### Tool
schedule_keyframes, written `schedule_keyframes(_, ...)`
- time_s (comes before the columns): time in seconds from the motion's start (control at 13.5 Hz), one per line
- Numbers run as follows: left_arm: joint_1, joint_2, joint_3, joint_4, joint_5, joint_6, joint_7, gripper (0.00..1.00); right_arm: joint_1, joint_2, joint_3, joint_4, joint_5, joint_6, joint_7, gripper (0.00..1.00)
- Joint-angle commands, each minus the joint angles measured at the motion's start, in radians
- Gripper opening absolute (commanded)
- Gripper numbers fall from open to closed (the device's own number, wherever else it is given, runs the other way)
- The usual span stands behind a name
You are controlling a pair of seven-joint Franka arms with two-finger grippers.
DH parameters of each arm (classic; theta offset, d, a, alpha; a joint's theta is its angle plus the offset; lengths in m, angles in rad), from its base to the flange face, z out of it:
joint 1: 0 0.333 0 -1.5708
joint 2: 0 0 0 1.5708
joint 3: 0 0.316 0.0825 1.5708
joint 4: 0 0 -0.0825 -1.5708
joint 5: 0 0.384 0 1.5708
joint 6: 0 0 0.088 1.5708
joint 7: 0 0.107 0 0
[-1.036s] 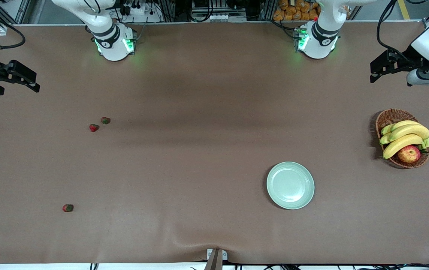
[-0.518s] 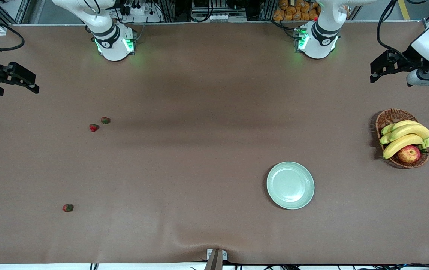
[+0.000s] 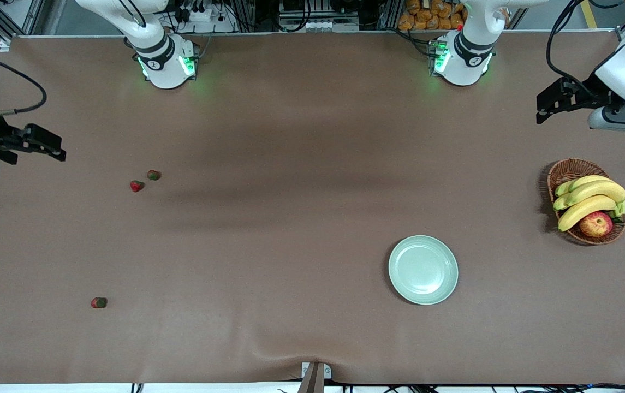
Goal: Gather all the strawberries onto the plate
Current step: 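Reach the right gripper down to the strawberry nearest the table edge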
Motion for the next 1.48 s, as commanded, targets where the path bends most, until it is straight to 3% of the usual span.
schedule_keyframes(0.0, 0.009, 0.001, -0.004, 0.002, -0.037, -0.01, -0.016, 1.0, -0.032, 0.116, 0.008, 0.025, -0.017, 0.031, -0.023, 1.0)
schedule_keyframes(0.74, 0.011, 0.013, -0.001, -0.001, -0.055, -0.01, -0.029, 1.0, -0.143, 0.419, 0.009, 0.017, -0.008, 0.482, -0.016, 1.0)
schedule_keyframes(1.41, 0.008, 0.015, -0.001, -0.001, -0.055, -0.01, -0.032, 1.0, -0.138, 0.615, 0.008, 0.017, -0.019, 0.836, -0.022, 1.0)
